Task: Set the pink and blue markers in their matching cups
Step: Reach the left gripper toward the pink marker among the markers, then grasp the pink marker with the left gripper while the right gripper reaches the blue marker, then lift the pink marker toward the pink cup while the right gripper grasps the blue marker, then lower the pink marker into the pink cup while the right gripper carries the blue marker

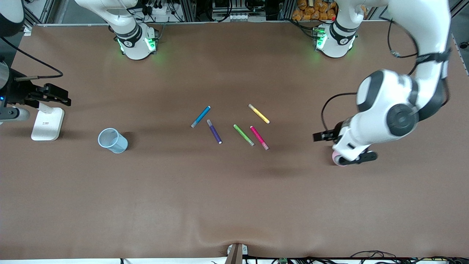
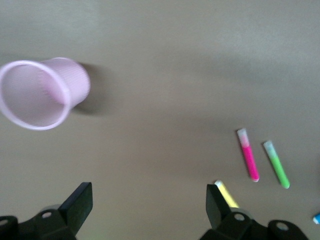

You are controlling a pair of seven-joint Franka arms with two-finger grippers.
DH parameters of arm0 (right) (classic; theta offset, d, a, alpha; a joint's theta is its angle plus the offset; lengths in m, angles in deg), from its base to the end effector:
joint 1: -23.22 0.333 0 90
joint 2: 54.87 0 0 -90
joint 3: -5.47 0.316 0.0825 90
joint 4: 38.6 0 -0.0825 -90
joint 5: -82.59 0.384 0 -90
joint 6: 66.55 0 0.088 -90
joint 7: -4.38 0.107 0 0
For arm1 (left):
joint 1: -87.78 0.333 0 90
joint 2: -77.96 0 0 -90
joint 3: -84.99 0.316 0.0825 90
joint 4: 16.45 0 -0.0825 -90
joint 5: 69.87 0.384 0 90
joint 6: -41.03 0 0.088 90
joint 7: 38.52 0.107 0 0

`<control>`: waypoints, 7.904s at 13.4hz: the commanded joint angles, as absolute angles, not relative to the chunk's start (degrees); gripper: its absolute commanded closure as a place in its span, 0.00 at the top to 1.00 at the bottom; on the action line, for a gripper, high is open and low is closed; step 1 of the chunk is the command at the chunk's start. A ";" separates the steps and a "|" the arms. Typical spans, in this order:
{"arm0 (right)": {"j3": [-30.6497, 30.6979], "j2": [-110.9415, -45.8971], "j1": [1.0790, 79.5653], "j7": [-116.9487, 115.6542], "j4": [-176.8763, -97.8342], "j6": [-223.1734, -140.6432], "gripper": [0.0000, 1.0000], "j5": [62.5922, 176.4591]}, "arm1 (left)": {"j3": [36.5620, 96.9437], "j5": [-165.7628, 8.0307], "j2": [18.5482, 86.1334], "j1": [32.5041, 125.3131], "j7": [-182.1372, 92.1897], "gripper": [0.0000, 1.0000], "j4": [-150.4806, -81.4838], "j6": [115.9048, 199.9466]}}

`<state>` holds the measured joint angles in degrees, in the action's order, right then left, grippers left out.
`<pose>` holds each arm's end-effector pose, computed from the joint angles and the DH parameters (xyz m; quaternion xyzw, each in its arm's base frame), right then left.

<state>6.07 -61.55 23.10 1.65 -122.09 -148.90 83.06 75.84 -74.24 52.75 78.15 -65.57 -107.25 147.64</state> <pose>0.5755 0.0054 0.6006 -0.9973 -0.0282 0.0681 0.0060 0.6268 -0.2060 0.3733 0.9903 0.0902 -0.1003 0.0335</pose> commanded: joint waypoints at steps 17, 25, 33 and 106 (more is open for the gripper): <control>6.70 -72.44 23.13 14.39 -122.00 -151.01 1.00 88.29 | 75.85 -82.35 32.62 65.20 -92.05 0.68 -105.57 169.96; 6.88 -72.36 33.49 31.35 -130.60 -158.30 1.00 88.48 | 75.85 -82.27 30.94 64.49 -91.96 0.00 -105.13 171.54; 6.97 -72.01 48.78 54.71 -146.94 -179.80 1.00 89.62 | 76.64 -80.95 34.18 65.28 -89.24 0.00 -105.04 169.71; -0.24 -61.98 27.88 34.44 -169.63 -225.62 0.00 50.86 | 76.29 -27.39 56.33 84.35 -102.28 1.00 -121.66 172.69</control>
<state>-0.79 -63.70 28.89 34.07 -166.55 -223.58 52.10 76.61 -22.58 54.47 83.14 -107.57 -122.18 172.76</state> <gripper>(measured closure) 0.837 0.000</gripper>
